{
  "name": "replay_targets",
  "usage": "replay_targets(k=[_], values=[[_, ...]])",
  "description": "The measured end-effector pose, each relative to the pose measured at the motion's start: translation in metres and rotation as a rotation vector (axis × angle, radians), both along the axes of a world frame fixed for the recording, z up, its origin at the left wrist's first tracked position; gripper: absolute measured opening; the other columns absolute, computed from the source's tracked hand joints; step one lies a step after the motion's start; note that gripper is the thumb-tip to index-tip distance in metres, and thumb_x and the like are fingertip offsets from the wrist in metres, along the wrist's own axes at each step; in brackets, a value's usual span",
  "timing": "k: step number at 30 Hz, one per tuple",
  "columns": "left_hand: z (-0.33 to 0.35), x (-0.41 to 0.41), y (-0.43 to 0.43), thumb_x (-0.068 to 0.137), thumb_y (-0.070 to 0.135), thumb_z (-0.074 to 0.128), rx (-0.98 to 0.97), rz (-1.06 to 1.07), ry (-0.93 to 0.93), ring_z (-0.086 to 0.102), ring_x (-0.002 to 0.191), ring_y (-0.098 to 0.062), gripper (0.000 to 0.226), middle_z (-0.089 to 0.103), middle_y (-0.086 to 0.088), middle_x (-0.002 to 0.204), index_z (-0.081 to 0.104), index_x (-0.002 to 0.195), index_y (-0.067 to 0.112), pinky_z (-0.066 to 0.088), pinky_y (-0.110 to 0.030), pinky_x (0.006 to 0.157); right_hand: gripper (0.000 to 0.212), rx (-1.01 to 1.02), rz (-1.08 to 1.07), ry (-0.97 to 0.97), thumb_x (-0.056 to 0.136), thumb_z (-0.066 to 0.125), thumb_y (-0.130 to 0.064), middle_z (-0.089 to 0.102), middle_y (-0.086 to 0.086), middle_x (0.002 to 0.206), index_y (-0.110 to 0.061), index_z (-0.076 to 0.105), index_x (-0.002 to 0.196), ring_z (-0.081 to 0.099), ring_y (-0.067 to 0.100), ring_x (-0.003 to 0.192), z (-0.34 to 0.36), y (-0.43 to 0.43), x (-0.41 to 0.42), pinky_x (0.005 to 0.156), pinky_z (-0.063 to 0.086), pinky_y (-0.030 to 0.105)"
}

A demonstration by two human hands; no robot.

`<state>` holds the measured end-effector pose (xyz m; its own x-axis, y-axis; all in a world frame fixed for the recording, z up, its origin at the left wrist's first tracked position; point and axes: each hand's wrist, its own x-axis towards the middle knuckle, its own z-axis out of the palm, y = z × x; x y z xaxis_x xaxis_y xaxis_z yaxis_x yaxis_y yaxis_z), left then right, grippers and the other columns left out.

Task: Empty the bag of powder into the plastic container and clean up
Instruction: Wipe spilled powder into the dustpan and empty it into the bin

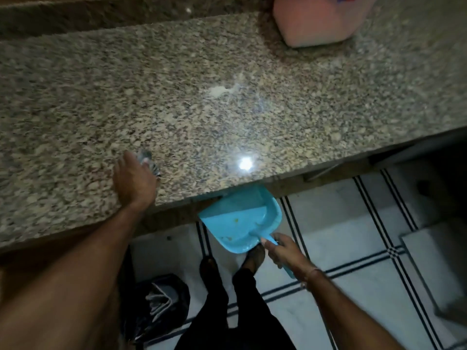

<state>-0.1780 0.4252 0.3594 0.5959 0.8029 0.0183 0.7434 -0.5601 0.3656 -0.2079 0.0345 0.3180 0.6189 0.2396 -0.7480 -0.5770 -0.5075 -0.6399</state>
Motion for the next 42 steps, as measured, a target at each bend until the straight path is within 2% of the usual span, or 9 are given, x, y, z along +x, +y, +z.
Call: replay_targets(k=[7,12,16,19,24,28,33,38,42], values=[[0.003,0.073,-0.132,0.097,0.024,0.049,-0.113,-0.459,-0.037,0.048,0.098,-0.021,0.024,0.053,-0.004,0.114,0.047,0.12,0.019,0.042,-0.034,0.076,0.028,0.054,-0.115,-0.014,0.097,0.069,-0.033,0.05,-0.008,0.062,-0.009,0.067,0.109,0.042,0.009,0.055,-0.016,-0.047,0.023,0.05,0.03,0.024],[0.03,0.091,-0.091,0.104,0.024,0.046,-0.234,-0.181,-0.187,0.056,0.084,-0.017,0.015,0.054,-0.005,0.11,0.046,0.119,0.021,0.05,-0.029,0.053,0.019,0.087,-0.133,-0.052,0.097,0.07,-0.025,0.058,0.003,0.067,-0.009,0.071,0.106,0.053,0.016,0.063,-0.008,-0.08,0.047,0.058,0.04,0.029],[0.027,0.105,-0.033,0.107,0.023,0.044,-0.248,0.067,0.021,0.058,0.108,-0.039,0.029,0.057,-0.024,0.128,0.047,0.133,0.01,0.049,-0.044,0.077,0.018,0.005,-0.149,-0.077,0.092,0.073,-0.029,0.064,0.005,0.074,-0.011,0.069,0.091,0.057,0.019,0.071,-0.017,-0.096,0.072,0.067,0.045,0.032],[0.014,0.119,-0.07,0.103,0.03,0.049,-0.125,-0.017,0.146,0.049,0.121,-0.043,0.034,0.051,-0.025,0.134,0.045,0.132,0.012,0.045,-0.054,0.098,0.015,-0.045,-0.172,-0.075,0.095,0.07,-0.026,0.063,0.001,0.075,-0.015,0.065,0.086,0.057,0.016,0.073,-0.025,-0.102,0.09,0.07,0.046,0.031],[0.009,0.119,-0.159,0.098,0.018,0.039,-0.177,-0.566,-0.079,0.042,0.102,-0.019,0.02,0.04,0.005,0.112,0.049,0.116,0.021,0.039,-0.036,0.084,0.016,-0.035,-0.136,-0.051,0.095,0.07,-0.025,0.062,0.001,0.075,-0.018,0.063,0.082,0.057,0.016,0.075,-0.02,-0.102,0.109,0.071,0.046,0.031],[0.026,0.155,-0.095,0.106,0.018,0.042,-0.286,-0.249,-0.261,0.058,0.08,-0.014,0.015,0.05,-0.004,0.113,0.05,0.119,0.019,0.058,-0.035,0.054,0.022,-0.039,-0.105,-0.044,0.096,0.069,-0.016,0.055,0.001,0.069,-0.014,0.06,0.076,0.052,0.016,0.07,-0.017,-0.11,0.113,0.067,0.042,0.029],[0.034,0.21,0.003,0.106,0.025,0.043,-0.283,0.08,-0.085,0.057,0.112,-0.036,0.032,0.052,-0.021,0.136,0.047,0.136,0.014,0.039,-0.035,0.072,0.021,-0.074,-0.154,-0.03,0.097,0.068,-0.016,0.057,-0.001,0.067,-0.005,0.063,0.08,0.05,0.015,0.067,-0.022,-0.107,0.107,0.066,0.041,0.028],[0.019,0.272,-0.015,0.103,0.047,0.043,-0.3,-0.234,-0.03,0.057,0.108,-0.027,0.027,0.051,-0.009,0.131,0.056,0.119,0.029,0.058,-0.046,0.085,0.022,-0.136,-0.158,-0.009,0.097,0.068,-0.021,0.059,-0.004,0.065,-0.009,0.064,0.079,0.052,0.016,0.069,-0.027,-0.095,0.099,0.066,0.041,0.029],[0.016,0.26,-0.102,0.103,0.044,0.036,-0.156,-0.538,0.053,0.049,0.112,-0.022,0.029,0.05,-0.006,0.128,0.054,0.121,0.029,0.047,-0.039,0.096,0.024,-0.156,-0.196,0.017,0.098,0.067,-0.023,0.058,-0.004,0.065,-0.007,0.064,0.081,0.051,0.013,0.065,-0.024,-0.081,0.094,0.059,0.041,0.02]])
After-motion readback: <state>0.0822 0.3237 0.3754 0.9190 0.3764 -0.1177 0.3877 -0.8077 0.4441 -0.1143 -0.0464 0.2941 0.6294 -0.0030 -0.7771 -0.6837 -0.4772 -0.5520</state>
